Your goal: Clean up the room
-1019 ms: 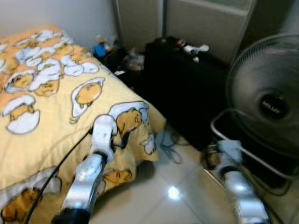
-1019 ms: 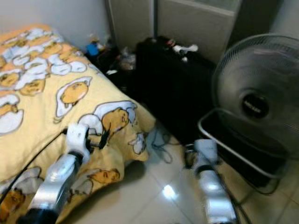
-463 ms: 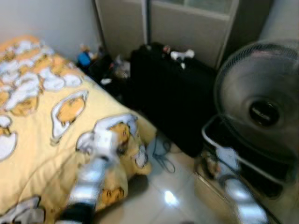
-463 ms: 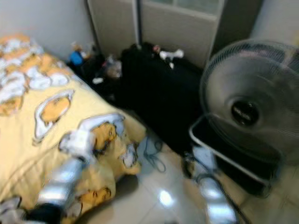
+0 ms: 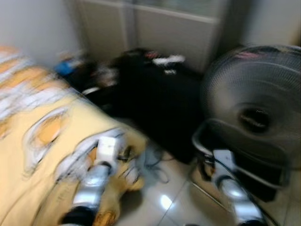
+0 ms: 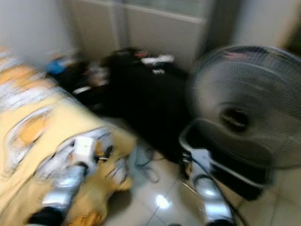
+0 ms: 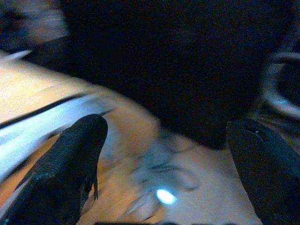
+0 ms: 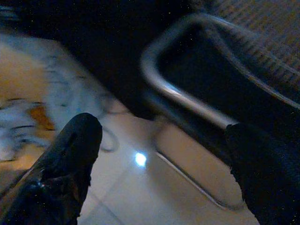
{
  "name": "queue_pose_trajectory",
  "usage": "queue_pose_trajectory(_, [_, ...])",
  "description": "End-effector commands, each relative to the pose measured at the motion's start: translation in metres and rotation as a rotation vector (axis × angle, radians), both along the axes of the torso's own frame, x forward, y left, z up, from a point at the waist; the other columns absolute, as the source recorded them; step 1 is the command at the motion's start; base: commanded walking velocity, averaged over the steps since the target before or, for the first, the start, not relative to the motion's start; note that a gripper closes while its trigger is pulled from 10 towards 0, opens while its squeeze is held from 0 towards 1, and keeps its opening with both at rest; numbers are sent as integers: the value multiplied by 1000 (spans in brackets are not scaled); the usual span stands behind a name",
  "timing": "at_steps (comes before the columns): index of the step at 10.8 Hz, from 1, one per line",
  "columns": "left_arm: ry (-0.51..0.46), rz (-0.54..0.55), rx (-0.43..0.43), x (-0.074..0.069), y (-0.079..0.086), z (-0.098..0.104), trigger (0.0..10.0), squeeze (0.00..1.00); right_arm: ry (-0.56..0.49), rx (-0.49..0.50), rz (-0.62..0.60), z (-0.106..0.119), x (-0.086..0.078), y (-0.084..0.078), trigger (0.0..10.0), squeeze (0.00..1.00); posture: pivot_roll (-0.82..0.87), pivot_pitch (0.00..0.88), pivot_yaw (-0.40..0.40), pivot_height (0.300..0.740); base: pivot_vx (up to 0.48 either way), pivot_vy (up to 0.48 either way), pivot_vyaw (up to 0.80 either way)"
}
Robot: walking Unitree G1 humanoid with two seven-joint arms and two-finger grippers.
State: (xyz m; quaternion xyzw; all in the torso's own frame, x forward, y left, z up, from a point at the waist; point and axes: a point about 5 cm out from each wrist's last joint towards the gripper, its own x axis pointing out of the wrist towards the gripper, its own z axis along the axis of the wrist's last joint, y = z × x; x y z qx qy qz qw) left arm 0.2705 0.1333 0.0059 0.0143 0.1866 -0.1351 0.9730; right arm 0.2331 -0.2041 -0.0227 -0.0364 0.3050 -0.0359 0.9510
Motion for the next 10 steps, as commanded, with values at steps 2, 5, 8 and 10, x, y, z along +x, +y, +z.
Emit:
queue_pose_trajectory(2, [-5, 16, 35, 2, 13, 0, 10000, 0, -19, 36, 20, 1, 5, 10, 10000, 0, -157, 0, 50, 740, 356, 0, -778])
queue_pose_trajectory(5, [34, -25, 55, 1, 13, -5, 10000, 0, 63, 151, 106, -14, -6, 29, 10000, 0, -160, 0, 69, 740, 340, 0, -771])
queue_pose_trajectory(8, [166, -134, 116, -14, 11, -26, 10000, 0, 253, 294, 251, -40, -33, 54, 10000, 0, -158, 0, 93, 740, 99, 0, -210])
queue_pose_trajectory(10, [325, -183, 233, -29, 15, -48, 10000, 0, 357, 290, 208, -57, -49, 57, 10000, 0, -157, 0, 98, 740, 0, 0, 0])
